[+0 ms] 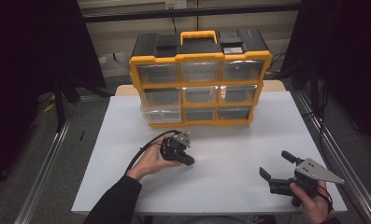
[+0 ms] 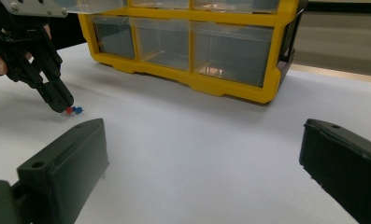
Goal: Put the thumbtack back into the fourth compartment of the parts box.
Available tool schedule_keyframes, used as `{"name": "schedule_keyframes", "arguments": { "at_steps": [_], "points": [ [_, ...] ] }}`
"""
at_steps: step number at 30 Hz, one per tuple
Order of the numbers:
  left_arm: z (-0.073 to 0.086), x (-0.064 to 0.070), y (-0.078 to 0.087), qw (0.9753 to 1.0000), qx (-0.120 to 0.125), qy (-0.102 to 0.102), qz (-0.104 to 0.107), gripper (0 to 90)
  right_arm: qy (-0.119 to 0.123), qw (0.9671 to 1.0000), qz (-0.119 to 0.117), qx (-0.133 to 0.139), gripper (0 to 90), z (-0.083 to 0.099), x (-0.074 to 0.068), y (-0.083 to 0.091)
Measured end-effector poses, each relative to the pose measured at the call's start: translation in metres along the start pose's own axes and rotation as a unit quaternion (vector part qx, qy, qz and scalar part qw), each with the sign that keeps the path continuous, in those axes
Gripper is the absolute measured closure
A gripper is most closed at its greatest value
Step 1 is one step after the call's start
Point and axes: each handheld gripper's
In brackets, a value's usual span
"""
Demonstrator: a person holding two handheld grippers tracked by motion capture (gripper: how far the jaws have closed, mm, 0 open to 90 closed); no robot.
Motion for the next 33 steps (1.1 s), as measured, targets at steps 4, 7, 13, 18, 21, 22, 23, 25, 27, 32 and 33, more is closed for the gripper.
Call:
{"name": "schedule_keyframes", "arguments": {
  "at_steps": [4, 7, 13, 18, 21, 22, 23, 25, 27, 32, 33],
  "points": [
    [-0.001, 0.000, 0.005, 1.0000, 0.006, 0.003, 0.004, 85.7, 0.000, 1.0000, 0.000, -0.001, 0.8, 0.000, 0.000, 0.000],
    [-0.002, 0.001, 0.008, 0.9998, 0.018, 0.007, 0.005, 85.7, 0.001, 1.0000, 0.001, -0.001, 0.8, 0.000, 0.000, 0.000],
    [-0.002, 0.000, 0.015, 0.9996, 0.024, 0.008, 0.015, 85.7, 0.001, 1.0000, 0.001, 0.001, 0.8, 0.000, 0.000, 0.000],
    [-0.003, -0.001, 0.023, 0.9991, 0.040, 0.011, 0.010, 85.7, 0.001, 1.0000, -0.001, 0.002, 0.8, 0.000, 0.000, 0.000],
    [-0.003, -0.001, 0.028, 0.9984, 0.054, 0.017, 0.003, 85.7, 0.000, 1.0000, 0.000, 0.002, 0.8, 0.000, 0.000, 0.000],
    [-0.002, -0.001, 0.029, 0.9980, 0.059, 0.021, -0.004, 85.7, 0.001, 1.0000, 0.000, 0.002, 0.8, 0.000, 0.000, 0.000],
    [-0.002, -0.001, 0.030, 0.9973, 0.068, 0.024, -0.008, 85.7, 0.001, 1.0000, -0.001, 0.002, 0.8, 0.000, 0.000, 0.001],
    [-0.001, -0.002, 0.033, 0.9969, 0.074, 0.025, -0.010, 85.7, 0.001, 1.0000, -0.001, 0.003, 0.8, 0.000, 0.000, 0.001],
    [-0.001, -0.002, 0.036, 0.9970, 0.073, 0.024, -0.012, 85.7, 0.001, 1.0000, -0.001, 0.001, 0.8, 0.000, 0.000, 0.001],
    [-0.001, -0.003, 0.045, 0.9955, 0.090, 0.026, -0.015, 85.7, 0.001, 1.0000, -0.001, 0.003, 0.8, 0.000, 0.000, 0.001],
    [-0.001, -0.004, 0.046, 0.9954, 0.091, 0.021, -0.017, 85.6, 0.001, 1.0000, -0.002, 0.003, 0.8, 0.000, 0.000, 0.001]
  ]
}}
Point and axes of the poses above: each handheld gripper's, and its own axes: y roughly backward along the jaws, z roughly out of its underside, x roughly to its right, and after that the axes turned 9 degrees about -z, right-handed
